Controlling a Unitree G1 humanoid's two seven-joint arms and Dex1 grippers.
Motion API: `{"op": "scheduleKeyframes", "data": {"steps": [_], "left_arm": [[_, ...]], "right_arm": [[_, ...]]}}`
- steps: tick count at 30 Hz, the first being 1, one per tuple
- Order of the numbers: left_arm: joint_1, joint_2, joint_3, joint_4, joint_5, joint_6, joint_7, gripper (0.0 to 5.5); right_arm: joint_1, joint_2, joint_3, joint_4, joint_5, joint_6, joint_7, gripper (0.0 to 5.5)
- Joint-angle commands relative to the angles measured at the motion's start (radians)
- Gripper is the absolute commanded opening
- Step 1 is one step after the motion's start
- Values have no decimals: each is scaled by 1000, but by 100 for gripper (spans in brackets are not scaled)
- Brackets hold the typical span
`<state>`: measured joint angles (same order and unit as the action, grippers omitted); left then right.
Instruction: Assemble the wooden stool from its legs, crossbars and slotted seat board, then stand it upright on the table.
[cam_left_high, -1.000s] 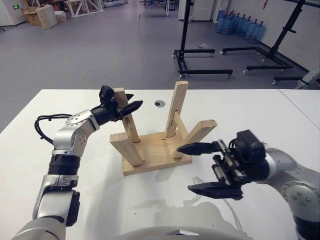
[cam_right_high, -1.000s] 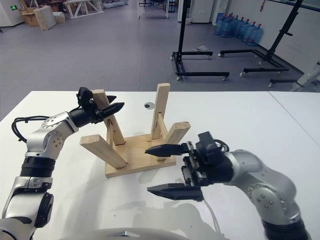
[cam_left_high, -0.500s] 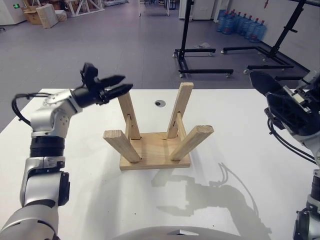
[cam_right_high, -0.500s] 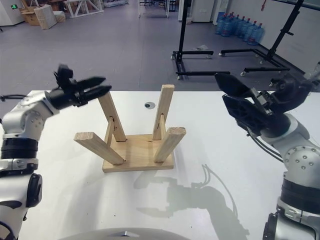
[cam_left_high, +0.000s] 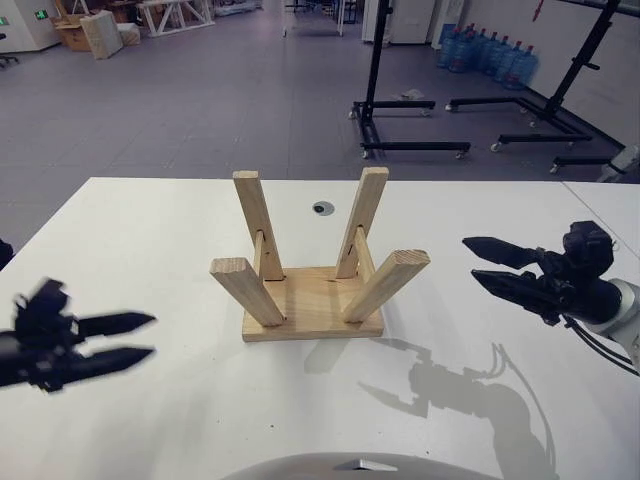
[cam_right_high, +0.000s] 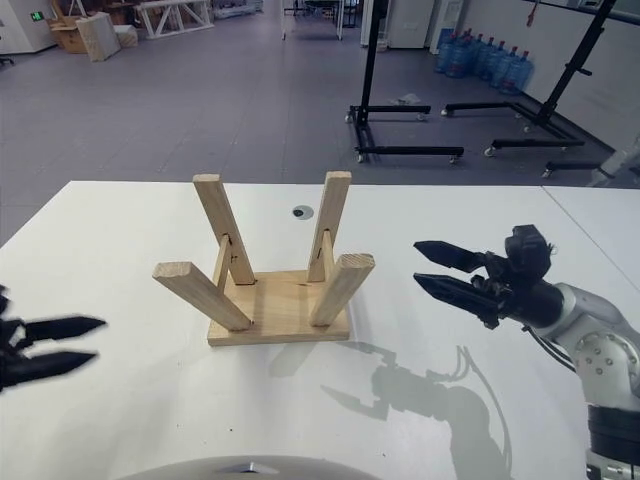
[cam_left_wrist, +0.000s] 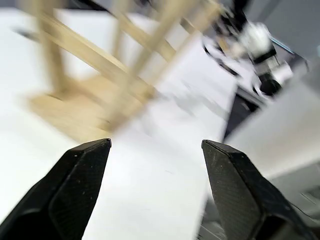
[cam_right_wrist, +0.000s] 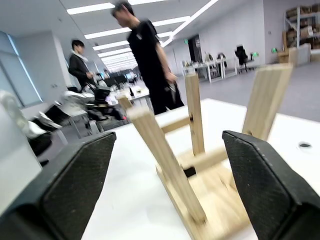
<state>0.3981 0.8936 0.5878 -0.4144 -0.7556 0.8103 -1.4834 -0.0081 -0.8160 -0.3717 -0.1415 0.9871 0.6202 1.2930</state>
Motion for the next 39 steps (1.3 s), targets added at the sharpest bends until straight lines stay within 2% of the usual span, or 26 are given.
{"op": "scheduleKeyframes", "data": {"steps": [1,6,11,18,27,28,34,39], "left_arm": [[-73,-42,-122,-15,41,-56,120,335],[-206,-55,-183,13,37,-80,236,335],[-305,-42,-166,-25,-83,-28,300,335],[-432,-69,-202,-45,-194,7,403,335],[-421,-137,-330,-75,-185,-49,459,335],[-416,-142,-332,-66,-182,-58,461,335],[-435,-164,-313,-15,-230,-38,505,253],[-476,-169,-345,4,-255,-8,535,195]], "right_arm": [[-50,26,106,-31,-84,-46,15,392],[-93,72,195,-49,-151,-74,-17,392],[-114,107,226,-66,-160,-75,-38,392],[-157,155,250,-80,-156,-75,-79,392],[-163,187,277,-101,-189,-93,-115,392],[-160,186,273,-111,-193,-94,-129,374],[-176,195,252,-127,-148,-6,-234,281],[-204,207,247,-153,-57,111,-303,201]]}}
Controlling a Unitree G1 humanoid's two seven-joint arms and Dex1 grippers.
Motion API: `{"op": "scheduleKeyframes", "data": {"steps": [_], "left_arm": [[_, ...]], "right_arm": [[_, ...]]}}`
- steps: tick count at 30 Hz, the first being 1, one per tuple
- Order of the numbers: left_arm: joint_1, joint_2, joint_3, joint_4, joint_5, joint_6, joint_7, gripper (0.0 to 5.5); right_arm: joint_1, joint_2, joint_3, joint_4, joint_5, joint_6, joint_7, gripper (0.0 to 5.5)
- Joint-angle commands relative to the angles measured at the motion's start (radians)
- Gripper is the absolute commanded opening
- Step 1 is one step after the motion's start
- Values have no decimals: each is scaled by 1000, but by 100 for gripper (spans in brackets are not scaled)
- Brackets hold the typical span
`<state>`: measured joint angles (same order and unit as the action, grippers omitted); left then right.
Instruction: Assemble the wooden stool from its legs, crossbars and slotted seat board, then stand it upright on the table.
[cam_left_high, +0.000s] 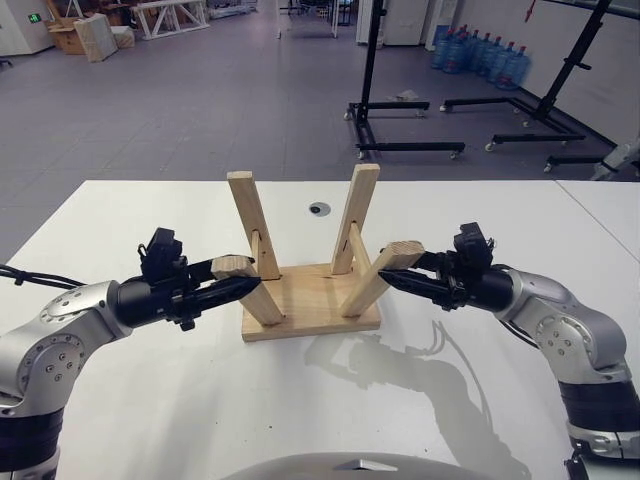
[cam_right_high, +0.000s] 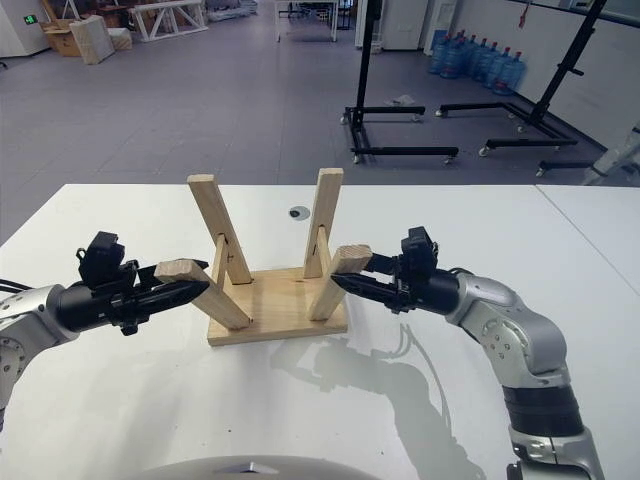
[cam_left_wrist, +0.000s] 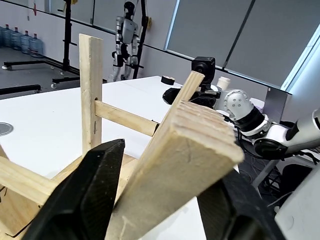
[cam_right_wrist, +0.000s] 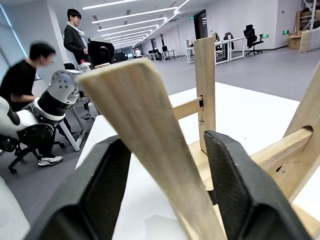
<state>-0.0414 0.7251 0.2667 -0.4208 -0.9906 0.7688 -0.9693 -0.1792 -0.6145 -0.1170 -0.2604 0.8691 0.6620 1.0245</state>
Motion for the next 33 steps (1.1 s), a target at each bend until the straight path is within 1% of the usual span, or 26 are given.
{"op": "scheduleKeyframes", "data": {"steps": [1,4,7,9,11,13,15,18,21,26,27,28,30,33], "left_arm": [[-47,1,-34,13,-25,46,26,188],[-94,7,-58,27,-59,103,56,174],[-203,-4,-65,82,-138,205,145,162],[-289,-32,-60,154,-204,278,242,156],[-381,-79,-37,268,-290,338,373,150],[-465,-132,-7,393,-374,381,517,149],[-522,-178,6,489,-398,408,650,148],[-549,-244,-13,553,-394,444,788,148],[-542,-305,-41,596,-365,465,861,148],[-538,-386,-67,664,-304,460,890,148],[-533,-393,-67,683,-286,452,886,148],[-528,-395,-69,697,-270,447,876,185],[-522,-403,-63,723,-239,433,861,214],[-533,-422,-17,747,-237,409,841,250]], "right_arm": [[-38,10,-10,-44,85,93,-49,196],[-73,17,-29,-59,173,170,-91,189],[-150,26,-58,-36,293,279,-171,182],[-220,44,-75,12,377,350,-259,170],[-288,67,-88,74,447,411,-362,150],[-355,97,-89,156,474,461,-481,131],[-417,131,-83,249,464,495,-584,119],[-471,156,-55,401,394,536,-663,119],[-469,171,-11,514,305,538,-654,123],[-431,211,37,644,206,495,-612,131],[-429,217,37,661,200,485,-602,169],[-429,220,37,671,195,478,-593,187],[-432,231,25,691,175,468,-573,235],[-443,247,-21,699,174,472,-556,281]]}}
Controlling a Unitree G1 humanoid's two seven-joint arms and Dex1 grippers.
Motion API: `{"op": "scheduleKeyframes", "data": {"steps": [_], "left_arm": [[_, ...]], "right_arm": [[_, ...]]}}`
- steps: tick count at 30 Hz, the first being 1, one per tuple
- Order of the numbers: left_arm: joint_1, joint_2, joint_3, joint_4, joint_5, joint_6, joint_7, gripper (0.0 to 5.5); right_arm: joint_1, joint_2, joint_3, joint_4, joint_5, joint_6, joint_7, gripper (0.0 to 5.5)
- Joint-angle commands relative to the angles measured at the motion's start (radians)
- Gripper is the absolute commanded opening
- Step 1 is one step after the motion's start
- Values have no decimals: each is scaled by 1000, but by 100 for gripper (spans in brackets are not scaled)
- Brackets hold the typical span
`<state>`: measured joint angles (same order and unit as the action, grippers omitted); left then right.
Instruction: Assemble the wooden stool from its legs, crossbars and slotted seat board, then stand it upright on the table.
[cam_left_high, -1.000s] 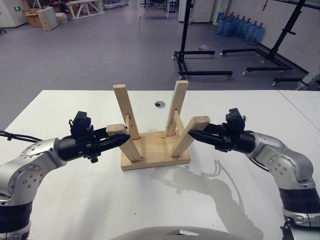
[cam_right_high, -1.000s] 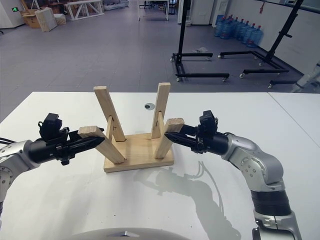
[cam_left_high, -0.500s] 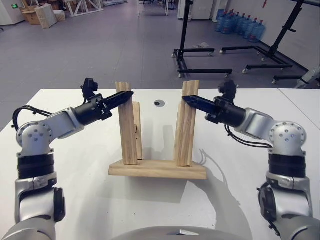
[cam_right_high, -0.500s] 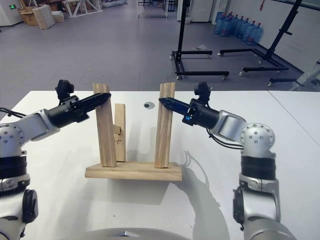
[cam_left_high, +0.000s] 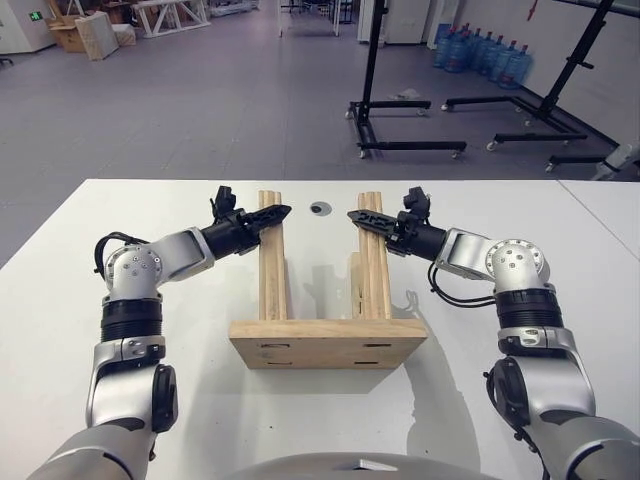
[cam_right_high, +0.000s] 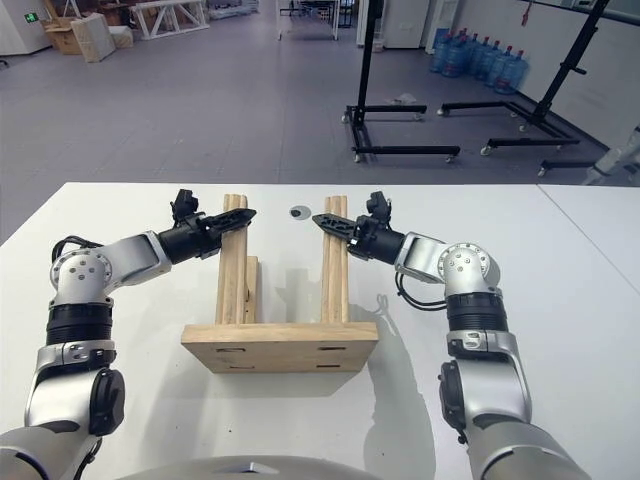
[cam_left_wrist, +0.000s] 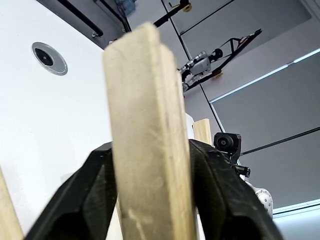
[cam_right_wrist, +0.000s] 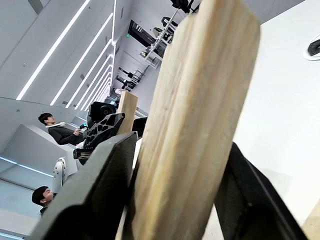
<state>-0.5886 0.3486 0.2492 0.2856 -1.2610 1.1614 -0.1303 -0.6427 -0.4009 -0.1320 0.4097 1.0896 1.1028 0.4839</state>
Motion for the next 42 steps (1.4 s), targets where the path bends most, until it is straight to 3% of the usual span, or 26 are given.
{"op": "scheduleKeyframes", "data": {"steps": [1,4,14,16,19,22,24,26,27,29,32,37,42], "left_arm": [[3,-48,21,50,29,12,-2,269],[-46,-40,90,100,16,6,-10,289],[-205,45,251,249,62,-60,-41,289],[-194,100,255,274,121,-97,-66,289],[-112,284,241,315,286,-237,-219,289],[115,513,204,269,443,-386,-548,289],[700,614,271,-44,551,-562,-977,289],[1307,556,404,-455,601,-679,-1347,289],[1491,512,433,-614,582,-702,-1430,289],[1518,488,329,-785,595,-738,-1371,289],[1187,436,111,-662,819,-995,-1116,289],[1014,353,-30,-644,1014,-1212,-981,289],[953,346,-94,-637,1050,-1241,-922,289]], "right_arm": [[15,36,-26,27,-41,35,-15,305],[-10,38,-91,25,-25,55,-27,354],[-175,-23,-282,230,-53,42,-48,354],[-189,-78,-272,276,-120,-8,-21,354],[-123,-249,-235,336,-281,-194,127,354],[105,-442,-185,225,-438,-394,347,354],[628,-592,-239,-58,-574,-655,651,354],[1139,-599,-439,-326,-628,-791,946,354],[1281,-563,-497,-454,-600,-783,1034,354],[1334,-535,-363,-616,-554,-783,1033,354],[1167,-498,-132,-652,-588,-795,892,354],[1055,-395,-60,-756,-577,-763,748,354],[988,-379,-26,-774,-577,-736,675,354]]}}
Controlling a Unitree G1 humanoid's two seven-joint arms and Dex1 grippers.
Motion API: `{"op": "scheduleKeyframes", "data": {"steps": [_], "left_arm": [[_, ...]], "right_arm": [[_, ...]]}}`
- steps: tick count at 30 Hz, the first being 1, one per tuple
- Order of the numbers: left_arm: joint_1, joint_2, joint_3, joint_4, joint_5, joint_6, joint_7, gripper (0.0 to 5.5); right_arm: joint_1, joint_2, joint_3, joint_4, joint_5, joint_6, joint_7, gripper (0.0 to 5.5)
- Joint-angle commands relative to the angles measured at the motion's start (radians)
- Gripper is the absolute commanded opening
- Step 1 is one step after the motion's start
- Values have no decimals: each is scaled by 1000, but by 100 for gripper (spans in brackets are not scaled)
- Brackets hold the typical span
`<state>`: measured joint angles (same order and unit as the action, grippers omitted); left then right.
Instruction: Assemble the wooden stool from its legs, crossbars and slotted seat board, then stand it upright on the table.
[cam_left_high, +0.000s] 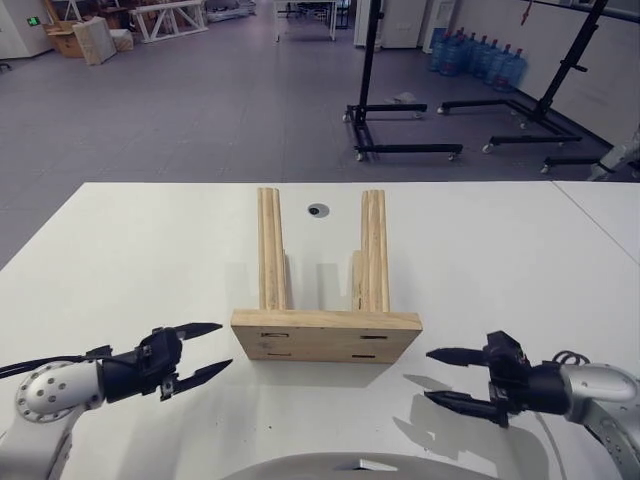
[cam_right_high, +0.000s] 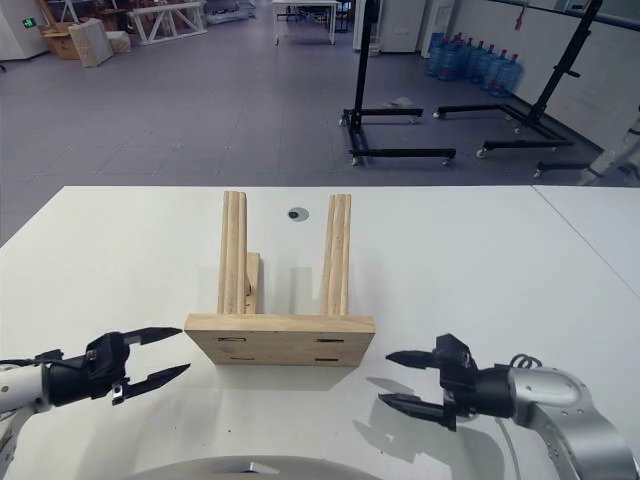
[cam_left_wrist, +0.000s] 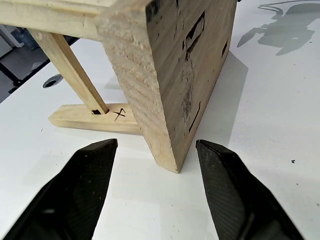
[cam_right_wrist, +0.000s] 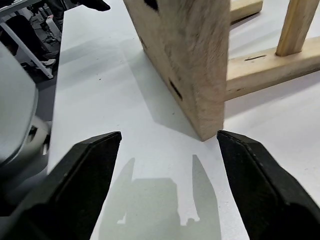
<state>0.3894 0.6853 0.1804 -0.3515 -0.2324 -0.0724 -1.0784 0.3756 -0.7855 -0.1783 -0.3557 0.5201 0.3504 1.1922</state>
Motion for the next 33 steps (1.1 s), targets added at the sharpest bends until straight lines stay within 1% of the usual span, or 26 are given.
{"op": "scheduleKeyframes", "data": {"steps": [1,4,5,6,10,11,13,21,23,26,30,33], "left_arm": [[-26,15,-30,2,23,-6,30,307],[-26,25,-49,-9,2,28,31,345],[-33,19,-55,-13,1,33,40,367],[-38,17,-64,-26,-9,50,43,373],[-60,16,-99,-53,-26,82,48,437],[-72,10,-107,-64,-38,102,56,450],[-99,0,-125,-79,-64,138,67,450],[-172,-17,-188,-51,-97,179,78,450],[-183,-18,-193,-35,-117,197,70,454],[-195,-19,-199,-7,-142,221,62,410],[-167,3,-225,-3,-134,219,34,349],[-140,26,-240,-24,-159,252,5,286]], "right_arm": [[-34,7,26,-5,-10,20,-43,372],[-69,13,52,7,-2,39,-58,417],[-87,21,61,14,0,44,-66,440],[-112,30,72,18,0,53,-80,449],[-174,61,116,15,2,74,-117,524],[-189,68,124,16,7,84,-125,526],[-211,79,140,20,25,116,-132,526],[-264,91,205,38,27,121,-118,526],[-279,92,215,49,30,125,-113,493],[-300,104,221,70,41,133,-111,437],[-312,96,218,79,65,156,-94,364],[-325,94,211,78,93,194,-91,291]]}}
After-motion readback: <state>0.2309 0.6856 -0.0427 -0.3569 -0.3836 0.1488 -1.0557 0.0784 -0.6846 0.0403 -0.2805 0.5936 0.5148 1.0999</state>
